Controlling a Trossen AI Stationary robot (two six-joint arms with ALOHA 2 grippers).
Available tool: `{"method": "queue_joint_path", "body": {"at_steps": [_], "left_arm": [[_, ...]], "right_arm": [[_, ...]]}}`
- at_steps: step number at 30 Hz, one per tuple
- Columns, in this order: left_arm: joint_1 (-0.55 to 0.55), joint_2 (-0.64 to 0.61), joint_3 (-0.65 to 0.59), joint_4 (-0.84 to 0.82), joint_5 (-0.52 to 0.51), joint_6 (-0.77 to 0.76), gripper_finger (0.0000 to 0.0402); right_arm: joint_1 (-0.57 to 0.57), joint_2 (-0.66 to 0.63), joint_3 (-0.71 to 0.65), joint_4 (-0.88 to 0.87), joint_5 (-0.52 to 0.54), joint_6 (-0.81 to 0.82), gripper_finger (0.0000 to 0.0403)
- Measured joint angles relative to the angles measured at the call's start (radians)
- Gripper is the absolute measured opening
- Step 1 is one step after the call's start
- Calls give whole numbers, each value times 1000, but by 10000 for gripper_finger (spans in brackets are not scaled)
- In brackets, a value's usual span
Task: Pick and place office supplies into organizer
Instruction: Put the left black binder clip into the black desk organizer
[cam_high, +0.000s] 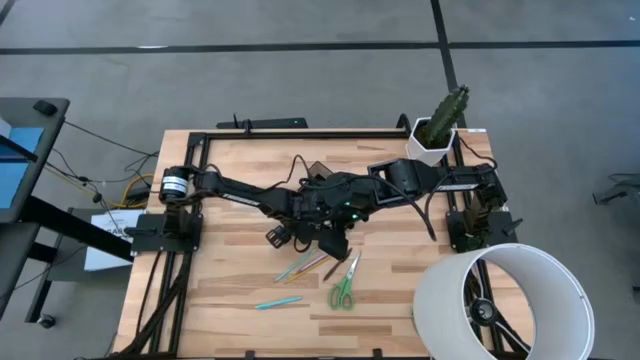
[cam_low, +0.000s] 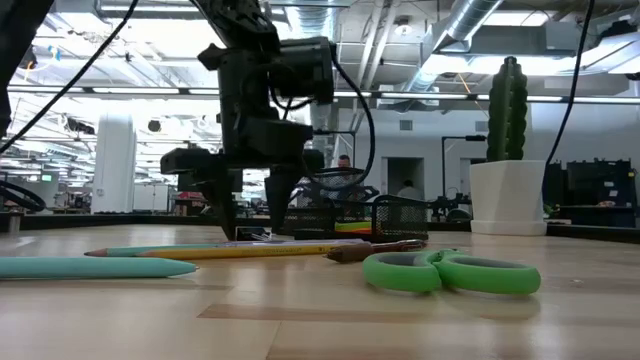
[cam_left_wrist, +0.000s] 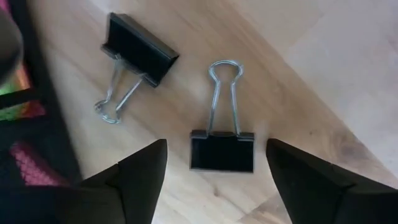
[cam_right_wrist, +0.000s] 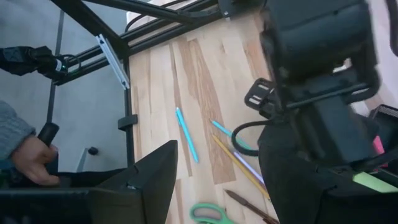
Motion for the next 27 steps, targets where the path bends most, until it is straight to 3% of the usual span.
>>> {"method": "queue_joint_path", "body": {"at_steps": [10, 20, 27], "left_arm": [[8, 42, 4, -15, 6, -14, 237], [6, 47, 40, -71, 9, -119, 123], [6, 54, 180, -213, -24, -282, 123]], "right_arm": [[0, 0, 0, -5, 1, 0, 219], [-7, 0, 0, -7, 2, 0, 219], [-7, 0, 0, -6, 2, 0, 219]]}}
